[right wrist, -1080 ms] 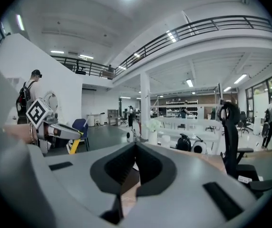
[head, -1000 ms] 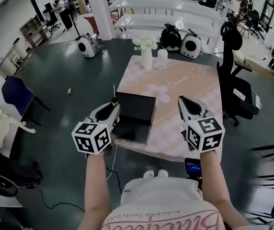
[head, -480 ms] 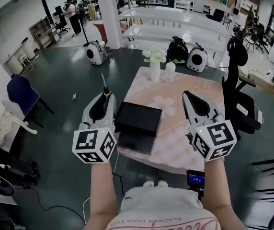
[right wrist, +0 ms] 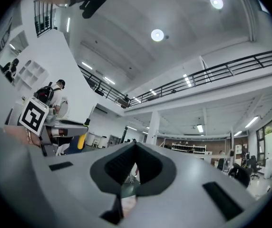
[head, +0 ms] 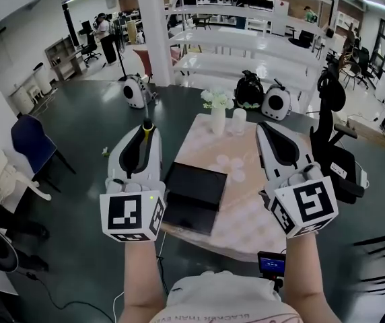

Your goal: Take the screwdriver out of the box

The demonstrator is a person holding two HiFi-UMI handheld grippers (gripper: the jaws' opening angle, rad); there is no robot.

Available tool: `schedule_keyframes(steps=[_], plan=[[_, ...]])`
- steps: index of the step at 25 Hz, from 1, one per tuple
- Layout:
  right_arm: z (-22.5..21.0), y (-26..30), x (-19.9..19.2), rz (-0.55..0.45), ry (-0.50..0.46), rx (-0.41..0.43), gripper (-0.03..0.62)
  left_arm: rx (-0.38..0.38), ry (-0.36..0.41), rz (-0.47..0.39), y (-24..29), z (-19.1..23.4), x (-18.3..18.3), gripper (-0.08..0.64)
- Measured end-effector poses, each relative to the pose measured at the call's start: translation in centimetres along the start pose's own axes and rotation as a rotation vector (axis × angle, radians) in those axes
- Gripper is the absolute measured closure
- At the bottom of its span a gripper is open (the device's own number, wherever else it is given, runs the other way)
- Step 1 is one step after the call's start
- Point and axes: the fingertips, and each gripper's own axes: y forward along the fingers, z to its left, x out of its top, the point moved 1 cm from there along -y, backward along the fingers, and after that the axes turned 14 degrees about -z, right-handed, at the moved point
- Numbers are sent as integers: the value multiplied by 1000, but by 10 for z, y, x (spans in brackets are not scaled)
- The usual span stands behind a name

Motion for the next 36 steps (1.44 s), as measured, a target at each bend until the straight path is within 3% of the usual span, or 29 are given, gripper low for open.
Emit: schedule_keyframes(steps=[10,16,36], plan=[[-11,-5,12,-45,-4,-42,588,-8,8,-38,7,-2,13,480],[-8,-2,7,-18,-42,-20,588,-11,-6,-27,10,-3,6,479],[-20,-11,-4,9,-32,-29,588,-10,-15,-21,13,-13,2,479]])
